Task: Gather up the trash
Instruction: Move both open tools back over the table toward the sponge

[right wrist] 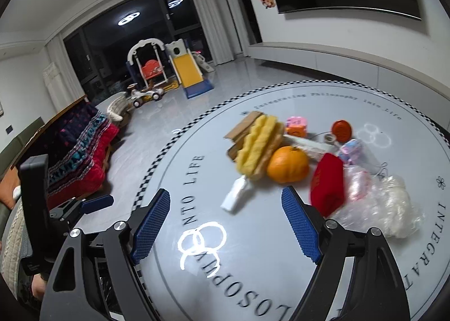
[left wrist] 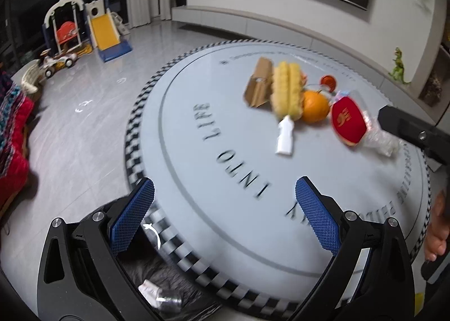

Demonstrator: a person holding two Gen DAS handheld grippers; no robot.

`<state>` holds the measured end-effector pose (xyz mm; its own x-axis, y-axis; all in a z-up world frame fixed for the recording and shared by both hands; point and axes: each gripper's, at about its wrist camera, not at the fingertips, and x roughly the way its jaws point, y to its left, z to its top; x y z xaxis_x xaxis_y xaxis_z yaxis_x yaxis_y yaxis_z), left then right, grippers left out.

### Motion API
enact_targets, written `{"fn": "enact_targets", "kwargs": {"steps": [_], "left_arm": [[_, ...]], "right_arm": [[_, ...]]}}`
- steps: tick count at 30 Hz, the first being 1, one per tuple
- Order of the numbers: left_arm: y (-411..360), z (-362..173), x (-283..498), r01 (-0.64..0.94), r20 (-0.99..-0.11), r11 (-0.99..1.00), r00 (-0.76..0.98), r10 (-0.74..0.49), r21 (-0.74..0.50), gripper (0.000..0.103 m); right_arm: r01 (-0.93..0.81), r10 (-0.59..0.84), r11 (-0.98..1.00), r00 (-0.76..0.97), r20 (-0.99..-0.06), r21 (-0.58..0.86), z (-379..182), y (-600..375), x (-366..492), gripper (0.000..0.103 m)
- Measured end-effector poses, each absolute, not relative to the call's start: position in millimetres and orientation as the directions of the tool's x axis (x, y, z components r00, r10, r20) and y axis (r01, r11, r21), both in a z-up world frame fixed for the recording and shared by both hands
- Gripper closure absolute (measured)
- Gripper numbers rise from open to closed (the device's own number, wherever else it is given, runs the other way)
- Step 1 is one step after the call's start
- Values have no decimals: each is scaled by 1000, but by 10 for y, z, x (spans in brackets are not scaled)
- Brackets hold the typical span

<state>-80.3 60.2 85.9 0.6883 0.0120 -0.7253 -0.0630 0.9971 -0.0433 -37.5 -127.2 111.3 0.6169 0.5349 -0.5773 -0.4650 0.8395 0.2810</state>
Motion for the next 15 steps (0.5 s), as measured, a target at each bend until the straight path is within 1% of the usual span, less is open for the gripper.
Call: {"fn": "enact_targets", "kwargs": {"steps": [4,7,15], "left_arm": [[410,940,-546,-6,-707,998,707,-37,-59,6],[289,972,-360,27,-695,997,716,-65,-66,6],[121,939,-15,73,-691,995,716,-98,-66,6]], "right_arm": [[-427,515,855,634,-577,294,1092,-1485,-145,31],[-397,499,866,635,-590,305,1037,-1623,43,36],[-349,449,892,623,-640,287,826,-1736,352,41]]}}
